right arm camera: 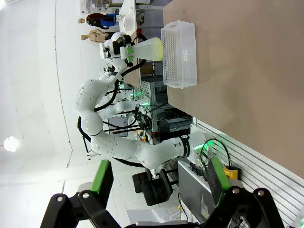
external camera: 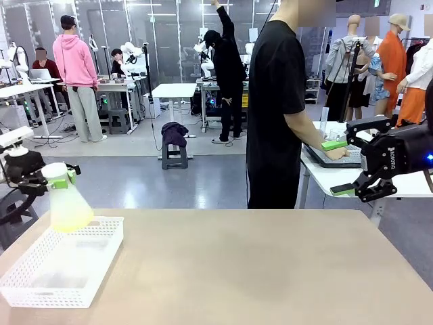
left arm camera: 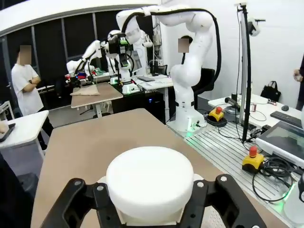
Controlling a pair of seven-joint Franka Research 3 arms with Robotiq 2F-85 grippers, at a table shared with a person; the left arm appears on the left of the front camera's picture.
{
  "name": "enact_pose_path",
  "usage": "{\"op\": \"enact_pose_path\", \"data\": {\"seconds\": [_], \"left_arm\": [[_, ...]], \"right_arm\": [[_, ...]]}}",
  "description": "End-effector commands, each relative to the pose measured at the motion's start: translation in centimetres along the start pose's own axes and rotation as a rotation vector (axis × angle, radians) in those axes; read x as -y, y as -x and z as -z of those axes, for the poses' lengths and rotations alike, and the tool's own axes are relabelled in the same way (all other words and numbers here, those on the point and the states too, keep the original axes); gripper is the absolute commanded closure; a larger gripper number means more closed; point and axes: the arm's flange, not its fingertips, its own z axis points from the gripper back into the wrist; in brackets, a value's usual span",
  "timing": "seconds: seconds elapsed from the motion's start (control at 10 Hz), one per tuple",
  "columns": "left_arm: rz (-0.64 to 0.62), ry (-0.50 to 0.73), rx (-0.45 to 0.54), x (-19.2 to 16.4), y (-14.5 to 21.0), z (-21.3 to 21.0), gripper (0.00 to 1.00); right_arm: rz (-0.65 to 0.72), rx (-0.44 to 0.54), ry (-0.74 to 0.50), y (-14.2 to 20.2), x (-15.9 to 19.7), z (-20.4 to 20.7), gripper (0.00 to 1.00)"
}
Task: Prepare the solutions needed for the experiment.
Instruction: When the human places the Big flask in the center of the table, pick up the Big flask and place it in the left Organizing basket.
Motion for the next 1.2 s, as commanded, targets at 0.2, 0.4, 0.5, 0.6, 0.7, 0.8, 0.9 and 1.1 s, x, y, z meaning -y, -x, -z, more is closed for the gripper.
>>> {"op": "enact_pose_path", "data": {"seconds": [0.2, 0.4, 0.5, 0.6, 0.7, 0.8, 0.9, 1.1], "left_arm": [[-0.076, -0.06, 0.051, 0.0, 5.4, 0.1, 0.93], [-0.119, -0.04, 0.045, -0.1, 8.5, 0.7, 0.93], [-0.114, -0.035, 0.043, 0.0, 9.6, 1.2, 0.93], [-0.123, -0.03, 0.033, 0.3, 10.3, 1.6, 0.93], [-0.125, -0.004, 0.035, 0.6, 11.3, 1.8, 0.93], [-0.133, 0.004, 0.046, 0.7, 12.4, 2.0, 0.93], [-0.135, 0.004, 0.051, 0.8, 13.4, 2.2, 0.93], [-0.118, 0.01, 0.013, 0.9, 14.5, 2.4, 0.93]], "right_arm": [[-0.007, 0.0, -0.006, 0.0, 0.0, 0.0, 0.0], [-0.007, 0.0, -0.006, 0.0, 0.0, 0.0, 0.0], [-0.007, 0.0, -0.006, 0.0, 0.0, 0.0, 0.0], [-0.007, 0.0, -0.006, 0.0, 0.0, 0.0, 0.0], [-0.007, 0.0, -0.006, 0.0, 0.0, 0.0, 0.0], [-0.007, 0.0, -0.006, 0.0, 0.0, 0.0, 0.0], [-0.007, 0.0, -0.006, 0.0, 0.0, 0.0, 0.0], [-0.007, 0.0, -0.006, 0.0, 0.0, 0.0, 0.0]]}}
